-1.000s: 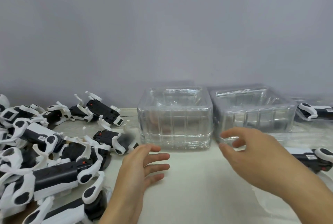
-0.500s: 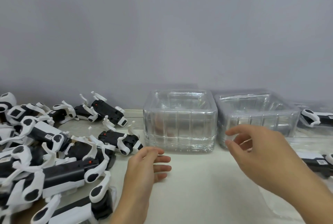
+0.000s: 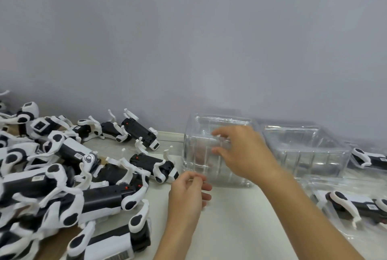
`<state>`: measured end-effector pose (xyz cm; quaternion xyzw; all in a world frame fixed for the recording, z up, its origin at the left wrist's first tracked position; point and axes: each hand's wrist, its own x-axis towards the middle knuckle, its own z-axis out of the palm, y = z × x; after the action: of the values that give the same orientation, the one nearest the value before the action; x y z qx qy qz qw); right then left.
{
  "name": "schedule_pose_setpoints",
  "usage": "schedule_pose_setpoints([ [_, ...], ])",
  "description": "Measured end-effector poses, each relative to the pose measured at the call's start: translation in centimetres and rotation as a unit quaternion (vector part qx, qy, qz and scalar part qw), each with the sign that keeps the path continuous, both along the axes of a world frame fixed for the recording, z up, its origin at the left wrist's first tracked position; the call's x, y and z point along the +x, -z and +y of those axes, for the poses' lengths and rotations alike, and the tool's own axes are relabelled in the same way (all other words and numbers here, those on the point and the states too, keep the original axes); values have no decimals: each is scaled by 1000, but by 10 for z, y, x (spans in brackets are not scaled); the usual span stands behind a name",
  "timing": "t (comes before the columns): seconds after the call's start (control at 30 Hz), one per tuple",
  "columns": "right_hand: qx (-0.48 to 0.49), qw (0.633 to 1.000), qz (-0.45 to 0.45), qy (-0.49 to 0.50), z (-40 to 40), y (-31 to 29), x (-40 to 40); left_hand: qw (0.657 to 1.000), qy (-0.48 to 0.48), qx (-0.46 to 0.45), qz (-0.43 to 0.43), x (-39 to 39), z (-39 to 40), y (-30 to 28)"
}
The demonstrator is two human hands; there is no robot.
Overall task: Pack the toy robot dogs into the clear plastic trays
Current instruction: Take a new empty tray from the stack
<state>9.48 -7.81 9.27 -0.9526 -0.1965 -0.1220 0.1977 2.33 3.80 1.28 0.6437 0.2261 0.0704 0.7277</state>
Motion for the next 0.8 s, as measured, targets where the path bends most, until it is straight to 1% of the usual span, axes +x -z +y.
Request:
schedule_pose_setpoints([
  [0.07,-3,1000,3,-1,8,2,4,1000,4,0,1,-1,0,-1],
  [0.17,30,999,-13,16,12,3,7,1000,5,2,2,-2,0,-3],
  [0.37,82,997,3,16,14,-4,16,1000,12,-4,2,-1,2,-4],
  [0.57,89,996,8,8,11,-15,24,1000,12,-9,-2,1,4,-1],
  [0.67,103,995,-8,-3,10,-22,24,1000,9,-11,-6,3,3,1],
  [0.8,122,990,-67,-22,11,-37,20,1000,4,-21,-17,4,3,2],
])
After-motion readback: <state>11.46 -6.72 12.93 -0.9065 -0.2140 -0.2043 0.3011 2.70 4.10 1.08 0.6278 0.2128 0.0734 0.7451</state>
